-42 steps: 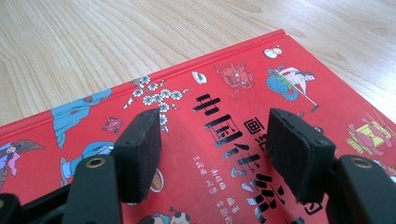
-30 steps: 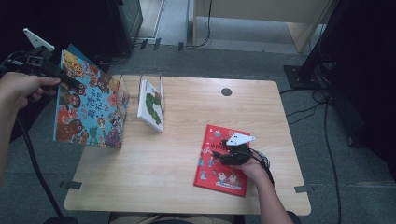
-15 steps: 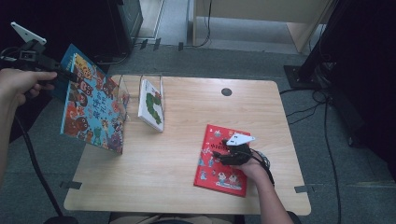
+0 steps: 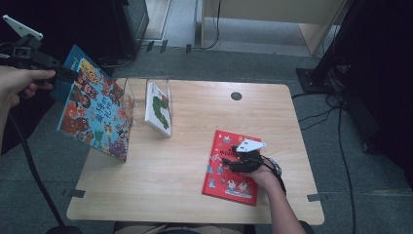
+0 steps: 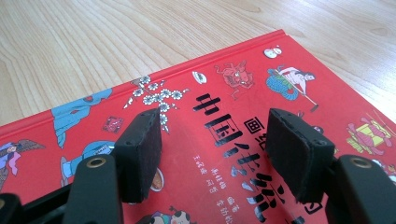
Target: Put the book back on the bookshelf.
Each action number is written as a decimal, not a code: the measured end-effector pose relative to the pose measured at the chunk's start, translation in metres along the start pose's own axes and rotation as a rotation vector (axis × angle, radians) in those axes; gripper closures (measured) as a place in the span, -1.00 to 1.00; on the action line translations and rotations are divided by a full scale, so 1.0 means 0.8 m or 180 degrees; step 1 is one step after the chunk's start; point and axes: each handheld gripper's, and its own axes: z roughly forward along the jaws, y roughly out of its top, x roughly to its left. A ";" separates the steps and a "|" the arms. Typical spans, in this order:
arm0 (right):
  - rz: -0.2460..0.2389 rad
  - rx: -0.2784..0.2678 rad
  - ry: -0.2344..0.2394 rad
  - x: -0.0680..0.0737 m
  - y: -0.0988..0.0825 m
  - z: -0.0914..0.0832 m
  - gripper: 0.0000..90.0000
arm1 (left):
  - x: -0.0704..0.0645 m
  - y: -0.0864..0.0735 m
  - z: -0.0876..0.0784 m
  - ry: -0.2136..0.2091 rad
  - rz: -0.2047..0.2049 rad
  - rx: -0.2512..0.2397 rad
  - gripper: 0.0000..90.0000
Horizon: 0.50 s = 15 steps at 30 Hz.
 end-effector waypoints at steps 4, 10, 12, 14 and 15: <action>-0.0001 -0.0004 0.0002 0.000 0.000 0.000 -0.19 | -0.003 0.000 0.003 0.0010 0.0031 0.0012 0.58; -0.0002 -0.0004 0.0002 0.000 0.000 0.000 -0.20 | -0.009 -0.001 0.006 -0.0006 0.0096 0.0016 0.47; -0.0003 -0.0005 0.0002 0.000 0.000 0.000 -0.20 | -0.013 -0.002 0.007 -0.0020 0.0129 0.0033 0.42; -0.0002 -0.0004 0.0002 0.000 0.000 0.000 -0.20 | -0.016 -0.003 0.008 -0.0027 0.0149 0.0030 0.38; -0.0002 -0.0002 0.0001 0.000 0.000 0.000 -0.20 | -0.017 -0.003 0.009 -0.0009 0.0159 0.0001 0.36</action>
